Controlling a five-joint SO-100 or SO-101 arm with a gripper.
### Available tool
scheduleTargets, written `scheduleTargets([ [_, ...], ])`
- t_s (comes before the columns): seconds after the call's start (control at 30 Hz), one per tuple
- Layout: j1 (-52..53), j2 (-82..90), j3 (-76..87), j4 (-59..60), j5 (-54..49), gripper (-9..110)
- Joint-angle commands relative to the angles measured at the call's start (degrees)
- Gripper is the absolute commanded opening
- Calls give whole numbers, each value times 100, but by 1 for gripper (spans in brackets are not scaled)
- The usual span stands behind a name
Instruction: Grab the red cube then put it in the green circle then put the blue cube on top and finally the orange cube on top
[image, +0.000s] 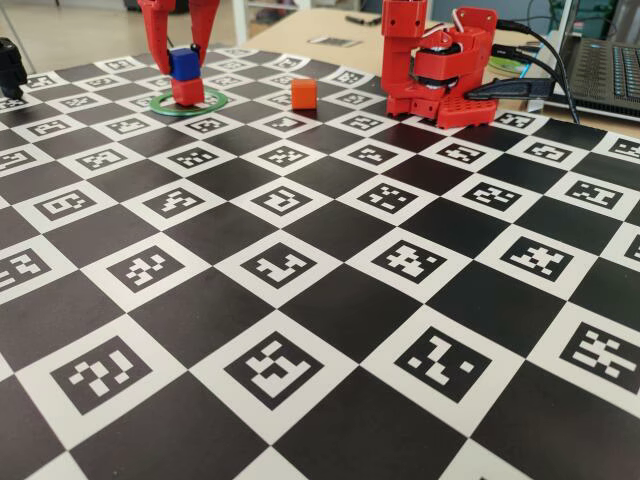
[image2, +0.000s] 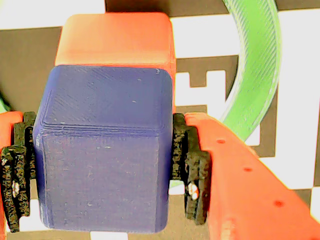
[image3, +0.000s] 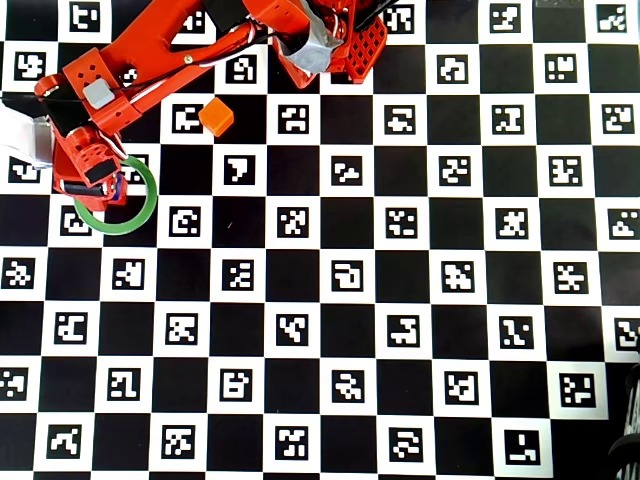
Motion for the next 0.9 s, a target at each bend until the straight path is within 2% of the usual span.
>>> scheduleTargets([
  [0.0, -44, 316, -35, -62, -35, 12],
  [0.2, -35, 343, 9, -26, -167, 13],
  [0.3, -35, 360, 18, 18, -211, 17],
  [0.47, -9, 369, 0, 79, -229, 33],
  [0.6, 9, 431, -18, 105, -202, 40],
  [0.87, 26, 967, -360, 677, -70, 48],
])
